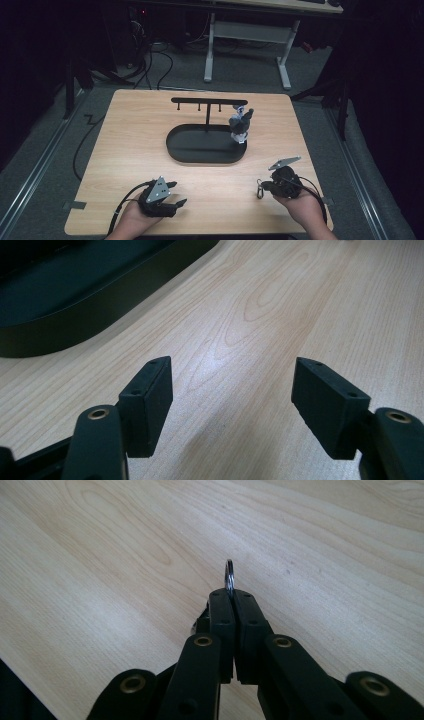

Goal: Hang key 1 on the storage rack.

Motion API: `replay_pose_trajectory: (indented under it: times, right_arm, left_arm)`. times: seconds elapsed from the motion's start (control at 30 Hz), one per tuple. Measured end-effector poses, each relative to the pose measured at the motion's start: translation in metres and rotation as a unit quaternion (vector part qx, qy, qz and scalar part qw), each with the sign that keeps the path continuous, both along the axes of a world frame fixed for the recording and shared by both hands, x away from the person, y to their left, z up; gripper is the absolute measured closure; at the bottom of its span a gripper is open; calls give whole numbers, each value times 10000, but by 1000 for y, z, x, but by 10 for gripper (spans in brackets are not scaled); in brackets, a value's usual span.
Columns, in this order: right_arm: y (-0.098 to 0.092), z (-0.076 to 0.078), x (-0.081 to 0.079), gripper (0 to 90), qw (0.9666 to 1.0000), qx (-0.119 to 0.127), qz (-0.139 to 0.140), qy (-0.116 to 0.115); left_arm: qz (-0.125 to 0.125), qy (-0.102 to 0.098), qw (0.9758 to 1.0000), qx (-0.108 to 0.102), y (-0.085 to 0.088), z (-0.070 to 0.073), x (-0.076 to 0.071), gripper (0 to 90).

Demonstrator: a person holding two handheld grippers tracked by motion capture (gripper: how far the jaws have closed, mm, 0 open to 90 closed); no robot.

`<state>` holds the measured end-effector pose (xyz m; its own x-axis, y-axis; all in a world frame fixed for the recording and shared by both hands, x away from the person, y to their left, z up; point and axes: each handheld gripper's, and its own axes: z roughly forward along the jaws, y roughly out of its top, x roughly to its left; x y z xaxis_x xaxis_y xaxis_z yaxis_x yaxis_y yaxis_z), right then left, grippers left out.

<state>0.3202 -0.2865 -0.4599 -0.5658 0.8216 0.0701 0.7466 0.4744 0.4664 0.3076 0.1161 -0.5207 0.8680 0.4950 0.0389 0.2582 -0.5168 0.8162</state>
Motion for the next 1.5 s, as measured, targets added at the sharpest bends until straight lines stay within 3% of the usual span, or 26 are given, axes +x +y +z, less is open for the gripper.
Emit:
replay_pose_trajectory:
  times: [0.43, 0.8, 1.37, 1.43, 1.5]
  right_arm:
    - [0, 20, 8, 894, 9996, 178, -34, -203]
    - [11, 35, 20, 894, 9995, 159, 74, -264]
    - [27, 48, 34, 900, 9990, 219, 173, -345]
    - [29, 47, 34, 900, 9992, 127, 184, -334]
    - [28, 47, 34, 900, 9991, 215, 133, -346]
  left_arm:
    - [11, -20, 10000, -3, 1, 0, 0, 334]
    - [23, -58, 10000, 0, 2, 1, 0, 332]
    - [18, -60, 10000, -30, 2, 0, 0, 331]
    - [-3, -41, 10000, -15, 1, 0, 1, 331]
    - [-21, -33, 10000, -21, 1, 0, 1, 331]
